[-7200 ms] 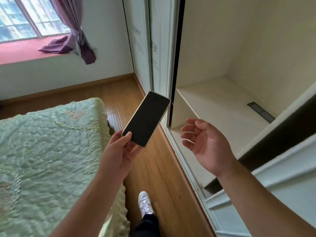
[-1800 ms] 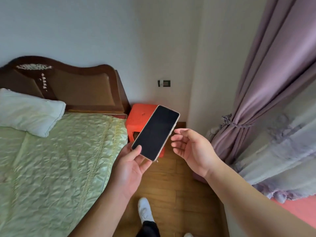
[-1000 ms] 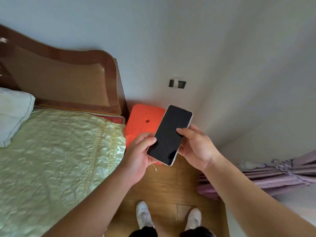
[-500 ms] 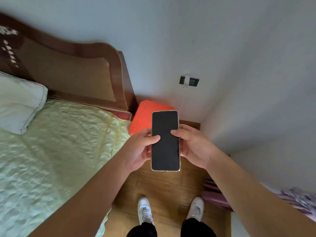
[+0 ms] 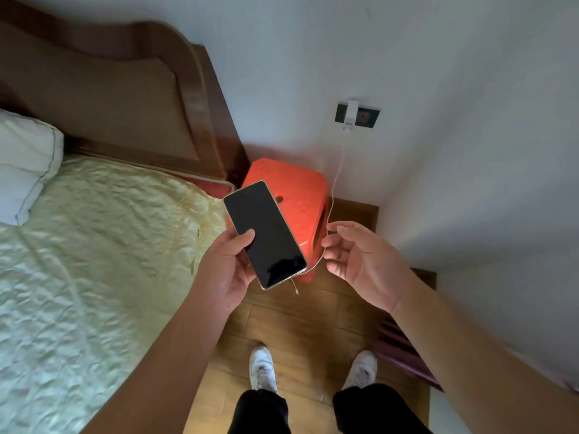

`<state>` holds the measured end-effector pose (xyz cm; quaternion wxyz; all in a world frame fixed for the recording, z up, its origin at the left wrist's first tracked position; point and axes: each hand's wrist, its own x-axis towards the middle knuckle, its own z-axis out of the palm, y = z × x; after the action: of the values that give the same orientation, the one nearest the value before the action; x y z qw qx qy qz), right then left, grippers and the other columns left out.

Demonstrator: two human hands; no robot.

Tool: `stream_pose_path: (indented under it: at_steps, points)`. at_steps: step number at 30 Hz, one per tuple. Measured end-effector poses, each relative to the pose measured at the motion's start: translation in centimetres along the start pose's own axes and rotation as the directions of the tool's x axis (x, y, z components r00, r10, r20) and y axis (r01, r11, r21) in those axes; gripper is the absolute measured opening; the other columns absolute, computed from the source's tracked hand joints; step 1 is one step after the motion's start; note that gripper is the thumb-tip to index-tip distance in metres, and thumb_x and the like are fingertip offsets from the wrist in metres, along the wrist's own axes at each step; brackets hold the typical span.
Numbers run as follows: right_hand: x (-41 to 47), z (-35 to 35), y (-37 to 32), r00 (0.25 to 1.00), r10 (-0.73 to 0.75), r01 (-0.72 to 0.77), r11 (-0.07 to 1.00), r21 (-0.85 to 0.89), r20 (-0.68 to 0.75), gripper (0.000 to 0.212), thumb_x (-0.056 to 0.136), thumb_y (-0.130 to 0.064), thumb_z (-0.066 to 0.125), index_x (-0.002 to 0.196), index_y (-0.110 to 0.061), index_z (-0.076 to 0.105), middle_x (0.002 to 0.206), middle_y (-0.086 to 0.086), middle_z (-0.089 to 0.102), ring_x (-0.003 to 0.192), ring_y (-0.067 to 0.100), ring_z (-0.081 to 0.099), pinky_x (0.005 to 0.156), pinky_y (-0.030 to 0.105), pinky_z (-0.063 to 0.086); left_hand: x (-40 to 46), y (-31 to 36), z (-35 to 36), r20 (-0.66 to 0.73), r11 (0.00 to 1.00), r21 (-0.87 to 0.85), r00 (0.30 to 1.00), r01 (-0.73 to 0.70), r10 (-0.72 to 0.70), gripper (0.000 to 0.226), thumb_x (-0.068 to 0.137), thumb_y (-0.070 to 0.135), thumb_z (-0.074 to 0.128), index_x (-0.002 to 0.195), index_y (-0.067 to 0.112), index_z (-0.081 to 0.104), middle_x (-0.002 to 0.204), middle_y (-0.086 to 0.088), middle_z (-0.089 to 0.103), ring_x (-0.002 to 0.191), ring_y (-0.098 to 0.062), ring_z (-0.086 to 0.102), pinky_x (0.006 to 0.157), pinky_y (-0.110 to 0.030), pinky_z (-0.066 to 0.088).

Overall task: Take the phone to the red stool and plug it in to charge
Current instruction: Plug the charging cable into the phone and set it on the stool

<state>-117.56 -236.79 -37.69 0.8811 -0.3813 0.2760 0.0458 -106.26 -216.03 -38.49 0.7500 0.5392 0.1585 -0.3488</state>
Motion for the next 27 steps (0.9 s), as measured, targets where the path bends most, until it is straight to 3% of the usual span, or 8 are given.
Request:
stream_pose_path:
  at_steps: [8,12,16,20,24,27]
  points:
    - [11.2,-10.6,12.4,0.988,0.102,-0.104,0.994,-0.013,-0.115,0.023,0.082,-0.026,0.062,0.099,-0.012,0.065,0.082,0.005,0.067,0.074,0.018,0.061,0.070,0.032,0.049,11.9,-12.3,-8.5,-0.147,0.992,-0.117,0.988,-0.057,0.039,0.013,0.090,0.008,0.065,0.096,0.014,0.075,0.093,-0.004,0.080,0.091,-0.019,0.076,0.065,-0.029,0.059]
    - [17.7,-16.6,19.4,0.984,0.111,-0.119,0.992,-0.051,-0.138,0.016,0.090,-0.025,0.057,0.097,-0.014,0.066,0.083,0.003,0.066,0.074,0.016,0.061,0.073,0.033,0.048,18.0,-19.4,-13.2,-0.191,0.989,-0.130,0.981,-0.068,0.042,0.016,0.091,0.007,0.063,0.102,0.015,0.071,0.090,0.000,0.080,0.086,-0.016,0.077,0.058,-0.025,0.058]
    - [23.7,-21.1,26.6,0.981,0.153,-0.164,0.982,-0.090,-0.119,0.026,0.073,-0.030,0.067,0.094,-0.015,0.067,0.082,0.001,0.065,0.073,0.014,0.062,0.073,0.033,0.046,23.3,-25.6,-17.6,-0.208,0.992,-0.092,0.976,-0.085,0.064,0.022,0.094,0.008,0.059,0.095,0.022,0.076,0.097,0.000,0.080,0.088,-0.014,0.076,0.067,-0.031,0.060]
    - [29.1,-24.8,33.6,0.968,0.226,-0.240,0.963,-0.125,-0.112,0.013,0.080,-0.023,0.064,0.090,-0.015,0.065,0.079,0.001,0.063,0.072,0.015,0.059,0.073,0.032,0.045,27.0,-30.1,-20.0,-0.224,0.994,-0.058,0.971,-0.095,0.079,0.020,0.094,0.009,0.059,0.110,0.015,0.068,0.104,-0.004,0.077,0.092,-0.018,0.074,0.065,-0.032,0.060]
    - [33.1,-27.5,39.1,0.933,0.309,-0.351,0.894,-0.277,-0.185,0.016,0.094,-0.019,0.051,0.103,-0.009,0.059,0.087,0.005,0.058,0.081,0.018,0.056,0.076,0.032,0.045,28.9,-33.8,-20.6,-0.309,0.992,-0.115,0.951,-0.051,0.013,0.022,0.095,0.011,0.059,0.115,0.017,0.065,0.114,-0.007,0.074,0.098,-0.021,0.071,0.061,-0.032,0.060]
    - [35.5,-30.0,42.6,0.896,0.315,-0.437,0.749,-0.497,-0.314,0.023,0.099,-0.019,0.045,0.111,-0.006,0.061,0.093,0.008,0.064,0.080,0.017,0.059,0.073,0.028,0.050,30.0,-35.8,-20.7,-0.356,0.994,-0.110,0.934,-0.002,-0.038,0.023,0.097,0.012,0.058,0.118,0.019,0.063,0.119,-0.006,0.071,0.106,-0.024,0.069,0.059,-0.031,0.061]
